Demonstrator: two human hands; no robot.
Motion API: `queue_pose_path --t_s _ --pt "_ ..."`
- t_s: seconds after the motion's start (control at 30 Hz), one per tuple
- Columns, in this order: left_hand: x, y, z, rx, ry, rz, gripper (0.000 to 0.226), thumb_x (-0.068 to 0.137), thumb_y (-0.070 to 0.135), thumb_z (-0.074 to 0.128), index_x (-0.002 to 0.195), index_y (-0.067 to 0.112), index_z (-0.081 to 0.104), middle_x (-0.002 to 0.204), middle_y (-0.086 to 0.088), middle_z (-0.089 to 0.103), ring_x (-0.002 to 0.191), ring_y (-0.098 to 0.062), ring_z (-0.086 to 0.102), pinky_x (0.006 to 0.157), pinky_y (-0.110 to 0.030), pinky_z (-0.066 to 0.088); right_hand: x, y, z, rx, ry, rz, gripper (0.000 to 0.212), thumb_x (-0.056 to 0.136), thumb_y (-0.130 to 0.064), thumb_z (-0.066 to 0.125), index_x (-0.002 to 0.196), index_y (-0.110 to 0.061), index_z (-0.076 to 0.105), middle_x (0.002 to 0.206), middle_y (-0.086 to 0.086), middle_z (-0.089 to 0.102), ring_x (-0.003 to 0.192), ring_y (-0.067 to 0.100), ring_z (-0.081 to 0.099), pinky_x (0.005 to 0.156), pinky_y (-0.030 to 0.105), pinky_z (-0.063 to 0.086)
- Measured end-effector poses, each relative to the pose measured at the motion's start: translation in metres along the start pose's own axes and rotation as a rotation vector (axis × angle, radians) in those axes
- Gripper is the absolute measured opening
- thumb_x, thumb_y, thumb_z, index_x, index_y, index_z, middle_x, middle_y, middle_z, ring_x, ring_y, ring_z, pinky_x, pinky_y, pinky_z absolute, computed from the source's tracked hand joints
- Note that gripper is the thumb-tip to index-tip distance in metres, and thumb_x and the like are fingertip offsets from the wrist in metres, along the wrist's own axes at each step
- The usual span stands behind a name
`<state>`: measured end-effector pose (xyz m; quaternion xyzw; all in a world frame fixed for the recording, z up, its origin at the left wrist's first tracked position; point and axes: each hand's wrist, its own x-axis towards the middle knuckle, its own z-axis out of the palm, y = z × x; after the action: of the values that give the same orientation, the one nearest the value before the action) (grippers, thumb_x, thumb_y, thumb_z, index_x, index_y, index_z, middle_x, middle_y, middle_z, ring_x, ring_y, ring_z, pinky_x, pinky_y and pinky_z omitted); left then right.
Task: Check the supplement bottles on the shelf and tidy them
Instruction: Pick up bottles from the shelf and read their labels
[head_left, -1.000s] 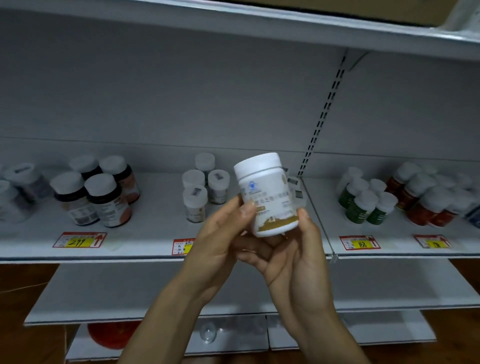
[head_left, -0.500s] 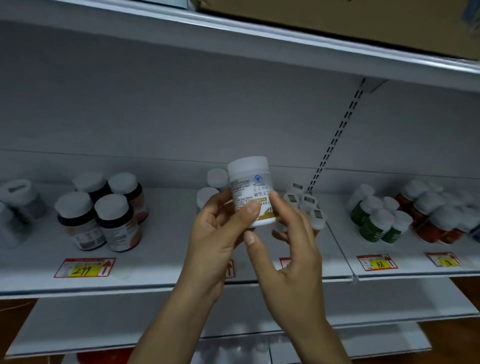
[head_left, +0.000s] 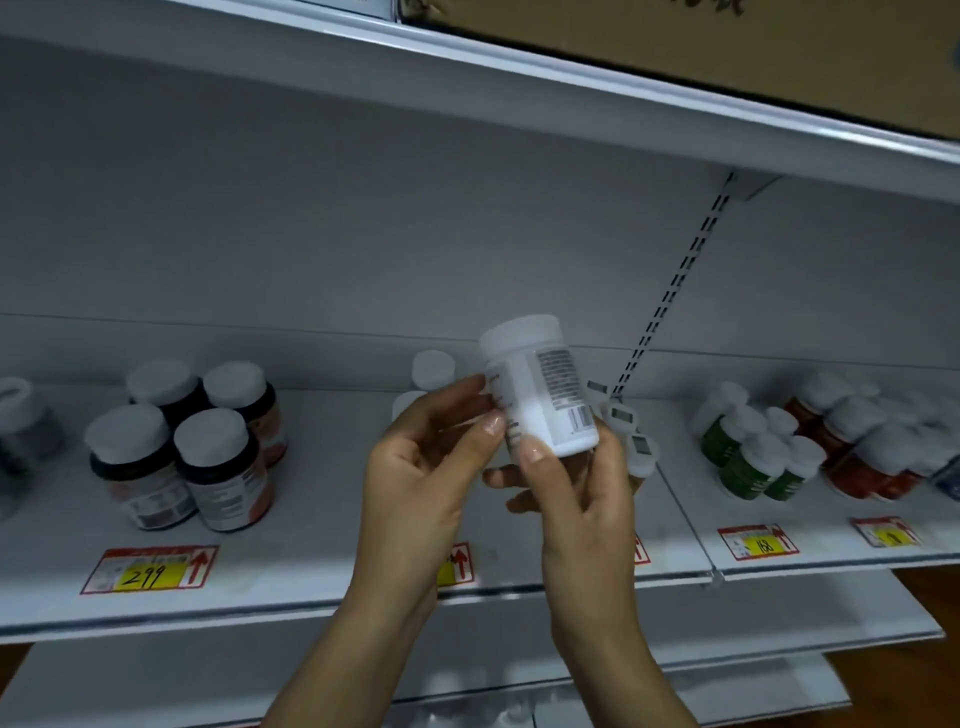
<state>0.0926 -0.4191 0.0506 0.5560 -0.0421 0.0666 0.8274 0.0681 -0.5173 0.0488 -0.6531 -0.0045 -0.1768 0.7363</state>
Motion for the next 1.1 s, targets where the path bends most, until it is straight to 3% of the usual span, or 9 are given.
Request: queue_pose_path --t_s 0.07,0.13,0.27,0.43,0.53,0.63,0.8,0.93,1.1 --pt "0.003 -0.004 -0.001 -0.024 -0.043 -0.083 0.044 0.074 0.027 0.078 0.115 0.018 0.067 0.103 0.000 0.073 0.095 -0.015 0.069 0.076 -0.028 0.053 0.002 -0.003 -0.004 0.065 -0.057 0.058 0.047 0.071 -0.047 0.063 0.110 -0.022 0.059 0.087 0.002 0.071 0.067 0.020 0.066 0.057 0.025 0.049" --pt "0.004 -0.007 -0.001 -0.060 -0.145 -0.139 0.045 0.074 0.035 0.078 0.113 0.014 0.069 0.090 -0.002 0.072 0.071 -0.015 0.065 0.065 -0.032 0.050 0.004 -0.004 -0.005 0.158 -0.101 0.125 0.045 0.072 -0.050 0.059 0.105 -0.020 0.063 0.078 0.006 0.069 0.059 0.019 0.061 0.053 0.025 0.046" --pt "0.000 -0.010 0.005 -0.102 -0.216 -0.150 0.039 0.068 0.040 0.078 0.096 0.014 0.073 0.081 -0.011 0.071 0.045 -0.017 0.052 0.041 -0.026 0.043 0.004 -0.006 -0.002 0.360 -0.157 0.258 0.037 0.082 -0.046 0.044 0.077 -0.024 0.073 0.067 0.006 0.064 0.042 0.014 0.046 0.039 0.024 0.037" --pt "-0.001 -0.004 0.005 -0.109 -0.219 -0.146 0.031 0.074 0.023 0.069 0.100 0.008 0.070 0.056 0.000 0.064 0.041 -0.006 0.057 0.043 -0.014 0.046 0.005 -0.007 -0.005 0.699 -0.245 0.469 0.054 0.088 -0.055 0.038 0.095 -0.013 0.071 0.056 0.007 0.049 0.034 0.012 0.038 0.034 0.018 0.022" --pt "0.001 -0.003 0.002 -0.127 -0.250 -0.139 0.031 0.069 0.027 0.076 0.098 0.014 0.072 0.070 -0.004 0.072 0.061 -0.010 0.069 0.057 -0.017 0.053 0.005 -0.002 -0.008 0.848 -0.379 0.616 0.066 0.087 -0.064 0.033 0.098 -0.007 0.065 0.046 0.005 0.045 0.027 0.012 0.034 0.039 0.021 0.013" --pt "0.004 -0.002 0.000 -0.099 -0.172 -0.078 0.037 0.068 0.019 0.079 0.102 0.013 0.068 0.095 -0.009 0.075 0.086 -0.020 0.072 0.069 -0.021 0.054 0.009 0.003 -0.008 0.576 -0.376 0.663 0.070 0.091 -0.066 0.026 0.082 -0.013 0.072 0.045 0.005 0.046 0.030 0.012 0.036 0.039 0.022 0.016" --pt "0.005 -0.009 -0.011 0.289 0.000 0.203 0.053 0.064 0.036 0.083 0.111 0.024 0.061 0.108 0.010 0.070 0.102 -0.008 0.066 0.085 -0.021 0.052 0.013 0.013 -0.021 -0.083 -0.046 0.244 0.042 0.077 -0.056 0.066 0.102 -0.023 0.065 0.083 -0.001 0.069 0.074 0.014 0.064 0.056 0.024 0.048" --pt "0.002 -0.017 -0.010 0.408 0.091 0.295 0.061 0.062 0.025 0.087 0.114 0.031 0.057 0.113 0.020 0.065 0.111 -0.002 0.059 0.093 -0.019 0.047 0.011 0.012 -0.022 -0.259 -0.126 -0.142 0.065 0.073 -0.048 0.068 0.133 -0.036 0.045 0.126 -0.020 0.058 0.120 0.006 0.055 0.090 0.021 0.049" --pt "0.004 -0.024 -0.008 0.531 0.066 0.366 0.062 0.069 0.021 0.083 0.125 0.026 0.057 0.122 0.019 0.062 0.117 0.000 0.056 0.094 -0.023 0.048 0.016 0.013 -0.015 -0.274 -0.118 -0.244 0.060 0.074 -0.026 0.078 0.127 -0.032 0.050 0.121 -0.019 0.060 0.119 0.010 0.056 0.096 0.027 0.048"
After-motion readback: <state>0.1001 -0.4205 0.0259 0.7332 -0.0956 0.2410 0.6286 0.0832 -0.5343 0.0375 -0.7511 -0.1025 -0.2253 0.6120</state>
